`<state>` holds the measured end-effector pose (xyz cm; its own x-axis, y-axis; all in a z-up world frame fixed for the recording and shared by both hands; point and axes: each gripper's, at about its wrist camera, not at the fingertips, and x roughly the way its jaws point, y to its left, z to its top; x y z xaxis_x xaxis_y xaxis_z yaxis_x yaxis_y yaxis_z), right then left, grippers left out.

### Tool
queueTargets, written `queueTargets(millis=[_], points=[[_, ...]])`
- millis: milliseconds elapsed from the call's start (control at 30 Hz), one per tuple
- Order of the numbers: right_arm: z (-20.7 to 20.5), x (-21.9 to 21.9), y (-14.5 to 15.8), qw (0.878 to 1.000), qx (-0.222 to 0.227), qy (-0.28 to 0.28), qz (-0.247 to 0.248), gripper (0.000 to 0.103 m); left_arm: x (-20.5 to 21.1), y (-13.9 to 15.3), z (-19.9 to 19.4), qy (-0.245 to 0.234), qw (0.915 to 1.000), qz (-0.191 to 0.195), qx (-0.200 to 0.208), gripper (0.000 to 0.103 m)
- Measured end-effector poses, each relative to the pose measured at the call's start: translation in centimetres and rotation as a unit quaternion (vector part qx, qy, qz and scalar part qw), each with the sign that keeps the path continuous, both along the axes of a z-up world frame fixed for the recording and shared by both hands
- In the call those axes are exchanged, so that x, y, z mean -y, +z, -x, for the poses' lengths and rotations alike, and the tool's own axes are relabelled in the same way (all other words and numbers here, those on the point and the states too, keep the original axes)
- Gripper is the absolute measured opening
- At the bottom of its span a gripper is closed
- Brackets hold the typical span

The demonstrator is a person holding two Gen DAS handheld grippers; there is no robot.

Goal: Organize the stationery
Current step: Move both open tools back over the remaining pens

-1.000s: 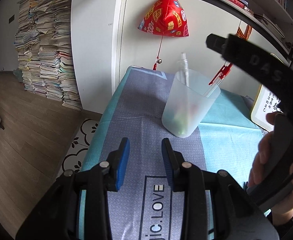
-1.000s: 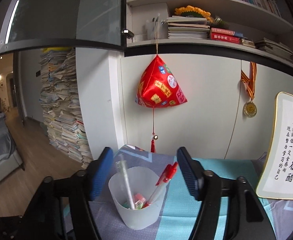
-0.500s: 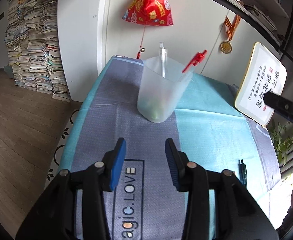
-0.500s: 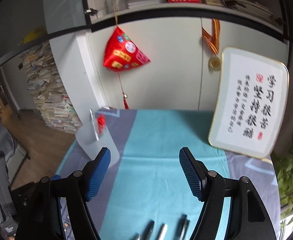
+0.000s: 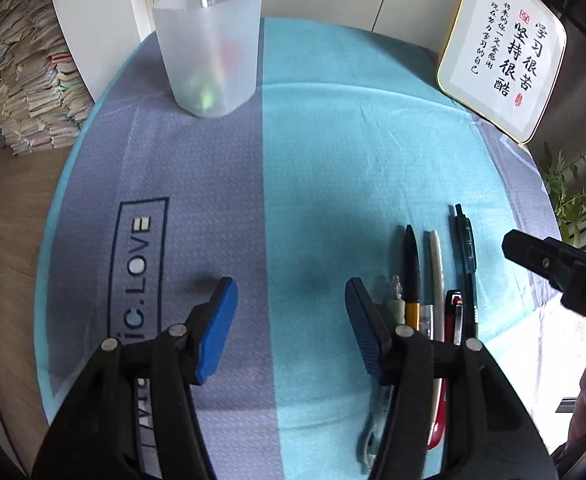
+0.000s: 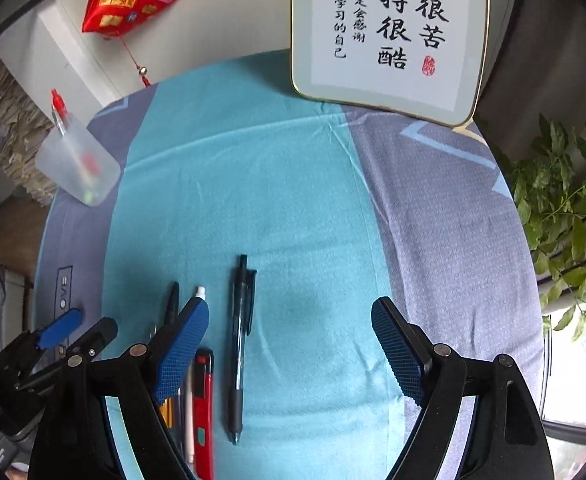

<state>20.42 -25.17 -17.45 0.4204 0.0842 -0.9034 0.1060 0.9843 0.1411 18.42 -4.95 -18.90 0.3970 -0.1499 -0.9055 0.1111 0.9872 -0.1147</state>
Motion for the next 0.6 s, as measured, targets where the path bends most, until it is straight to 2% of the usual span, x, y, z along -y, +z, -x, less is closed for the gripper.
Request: queueTargets(millis=[100, 333, 533, 600], points=[[0.3, 0.1, -0.8, 1.000, -0.011, -0.005, -0.003, 0.084, 0.7, -0.1, 0.1, 0.008, 0.9998, -0.009, -0.014, 0.054], [1.4, 0.3, -1.6, 1.000, -0.020, -0.006, -0.013, 0.084, 2.9, -0.3, 1.2, -0.011, 0.9970, -0.075, -0.018, 0.054], [1.9, 1.1, -1.8, 0.999, -0.022, -0.012, -0.031, 0.084, 3.6, -0.1, 1.8, -0.022, 0.9973, -0.062, -0.033, 0.054], [2.1, 1.3, -1.8, 0.999, -0.019, -0.013, -0.029, 0.084, 3.4, 0.0, 1.6, -0.027, 0.9976, -0.045, -0.044, 0.054]])
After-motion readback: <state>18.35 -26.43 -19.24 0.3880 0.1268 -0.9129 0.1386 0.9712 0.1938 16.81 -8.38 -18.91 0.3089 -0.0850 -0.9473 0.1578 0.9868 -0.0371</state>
